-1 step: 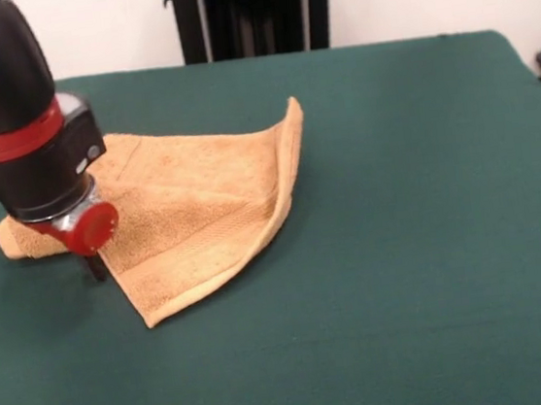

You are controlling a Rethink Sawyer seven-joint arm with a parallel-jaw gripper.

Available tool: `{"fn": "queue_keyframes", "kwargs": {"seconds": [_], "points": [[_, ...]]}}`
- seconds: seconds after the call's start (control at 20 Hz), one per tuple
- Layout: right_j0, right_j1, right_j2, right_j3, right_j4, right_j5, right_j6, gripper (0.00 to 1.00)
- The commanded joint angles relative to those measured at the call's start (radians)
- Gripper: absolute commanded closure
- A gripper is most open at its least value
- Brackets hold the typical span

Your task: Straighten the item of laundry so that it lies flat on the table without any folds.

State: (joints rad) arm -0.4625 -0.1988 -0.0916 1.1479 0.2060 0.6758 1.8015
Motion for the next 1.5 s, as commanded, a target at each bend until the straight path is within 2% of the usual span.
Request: {"fn": "queue_keyframes", "kwargs": {"seconds": [0.05, 0.3, 0.5, 0.55, 0.9, 1.5], "points": [[0.044, 0.007, 0.072, 0.044, -0.106, -0.182, 0.013, 1.00], [0.038, -0.009, 0.098, 0.071, -0.132, -0.203, 0.022, 1.00], [0.083, -0.019, 0.034, 0.042, -0.239, -0.371, 0.048, 1.00], [0.083, -0.020, 0.035, 0.045, -0.244, -0.374, 0.062, 1.00], [0.064, -0.073, 0.094, 0.111, -0.217, -0.263, 0.104, 1.00], [0.013, -0.095, 0.182, 0.175, -0.190, -0.235, 0.081, 1.00]]}}
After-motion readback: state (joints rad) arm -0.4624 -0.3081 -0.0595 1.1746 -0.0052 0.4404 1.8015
